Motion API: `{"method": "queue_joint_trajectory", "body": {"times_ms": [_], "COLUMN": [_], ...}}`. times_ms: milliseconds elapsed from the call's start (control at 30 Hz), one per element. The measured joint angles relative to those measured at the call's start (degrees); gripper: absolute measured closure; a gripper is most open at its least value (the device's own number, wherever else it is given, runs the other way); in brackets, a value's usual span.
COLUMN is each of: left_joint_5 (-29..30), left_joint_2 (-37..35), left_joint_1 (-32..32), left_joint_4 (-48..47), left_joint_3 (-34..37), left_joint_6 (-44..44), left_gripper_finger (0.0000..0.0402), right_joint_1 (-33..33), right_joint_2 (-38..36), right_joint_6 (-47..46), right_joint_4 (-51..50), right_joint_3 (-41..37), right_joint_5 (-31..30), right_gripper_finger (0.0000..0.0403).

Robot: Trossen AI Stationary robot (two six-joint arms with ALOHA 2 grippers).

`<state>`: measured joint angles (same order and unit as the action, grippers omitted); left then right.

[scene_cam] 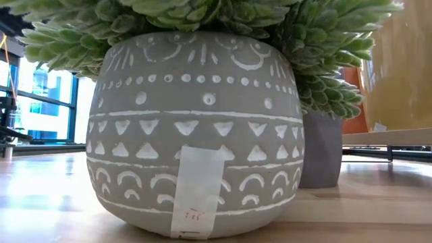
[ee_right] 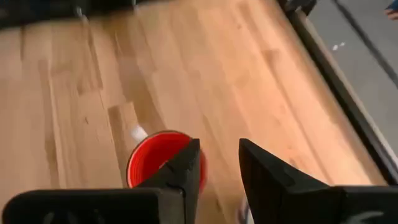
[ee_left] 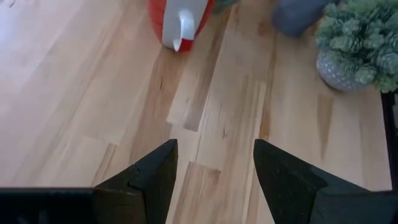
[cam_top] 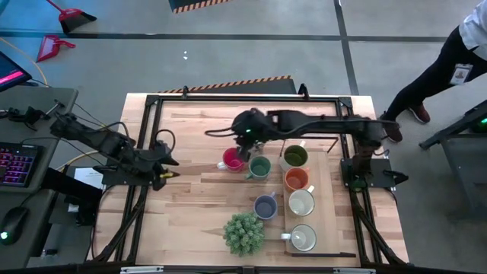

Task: Place coffee mugs
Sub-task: Put the red mug on the shelf

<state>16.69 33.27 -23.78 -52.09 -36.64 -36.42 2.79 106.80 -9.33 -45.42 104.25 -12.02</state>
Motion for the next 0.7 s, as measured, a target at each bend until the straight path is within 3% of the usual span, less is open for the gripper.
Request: {"method": "queue_joint_trajectory", "body": {"times_ms": [267,467,700], "left_joint_5": [0.61,4.33,7.93], "left_joint_2": [-0.16,-0.20,-2.07], "left_joint_1": [-2.59,-7.61,-18.14], "left_joint_4": [-0.52,-0.21,16.59], "left_joint_3": [0.39,0.59,7.72], "left_joint_6": [0.16,-0.13,-5.12], "left_gripper_finger": [0.0204,0.0204,0.0204], "right_joint_1": [0.70,0.85,1.48], "right_joint_2": [10.38,11.72,11.63], "right_joint_6": [0.33,-0.28,-0.90], "right_joint_4": [-1.11,-0.98,-1.72], "right_joint_3": [2.62,2.64,2.64], "right_joint_5": [4.94,4.99,6.00], "right_gripper_finger": [0.0308,0.0308,0.0308]}}
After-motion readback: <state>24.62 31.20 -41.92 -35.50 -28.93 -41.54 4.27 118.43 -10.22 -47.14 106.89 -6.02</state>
